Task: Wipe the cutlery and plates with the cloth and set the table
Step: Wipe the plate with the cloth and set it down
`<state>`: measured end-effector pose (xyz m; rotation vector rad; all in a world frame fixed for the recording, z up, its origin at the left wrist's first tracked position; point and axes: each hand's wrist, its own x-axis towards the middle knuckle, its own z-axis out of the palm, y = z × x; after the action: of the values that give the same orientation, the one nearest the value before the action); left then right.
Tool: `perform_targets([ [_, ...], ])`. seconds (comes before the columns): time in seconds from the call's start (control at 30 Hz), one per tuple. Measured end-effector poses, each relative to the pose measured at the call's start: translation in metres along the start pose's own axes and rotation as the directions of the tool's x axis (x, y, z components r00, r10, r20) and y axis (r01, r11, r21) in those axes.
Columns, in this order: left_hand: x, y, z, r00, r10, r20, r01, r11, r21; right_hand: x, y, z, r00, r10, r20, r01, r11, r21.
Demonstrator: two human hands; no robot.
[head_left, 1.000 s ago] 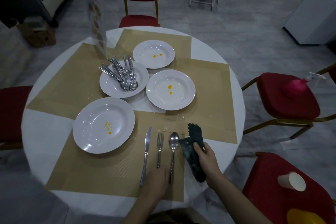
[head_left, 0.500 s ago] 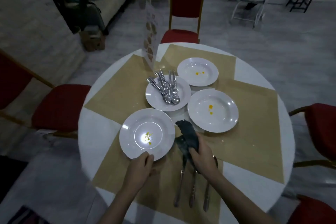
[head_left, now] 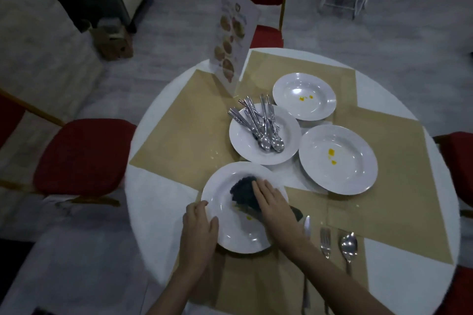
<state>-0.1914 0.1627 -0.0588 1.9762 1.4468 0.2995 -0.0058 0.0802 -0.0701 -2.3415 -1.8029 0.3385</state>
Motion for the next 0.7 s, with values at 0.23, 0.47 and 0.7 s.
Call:
perform_targets([
  [0.23, 0.020, -0.015, 0.011, 0.998, -0.015, 0.056, 0.021, 0.995, -0.098, -0.004, -0.019, 0.034, 0.949, -0.145, 0.278, 0.166, 0.985, -0.050],
  [0.47, 0.034, -0.018, 0.019, 0.988, 0.005, 0.152, 0.022, 0.983, -0.181, -0.011, 0.006, 0.023, 0.930, -0.282, 0.236, 0.334, 0.917, -0.220],
  [0.7, 0.036, -0.021, 0.015, 0.985, 0.047, 0.164, -0.012, 0.979, -0.205, 0.010, 0.022, 0.013, 0.996, 0.085, 0.043, -0.063, 0.929, -0.365],
])
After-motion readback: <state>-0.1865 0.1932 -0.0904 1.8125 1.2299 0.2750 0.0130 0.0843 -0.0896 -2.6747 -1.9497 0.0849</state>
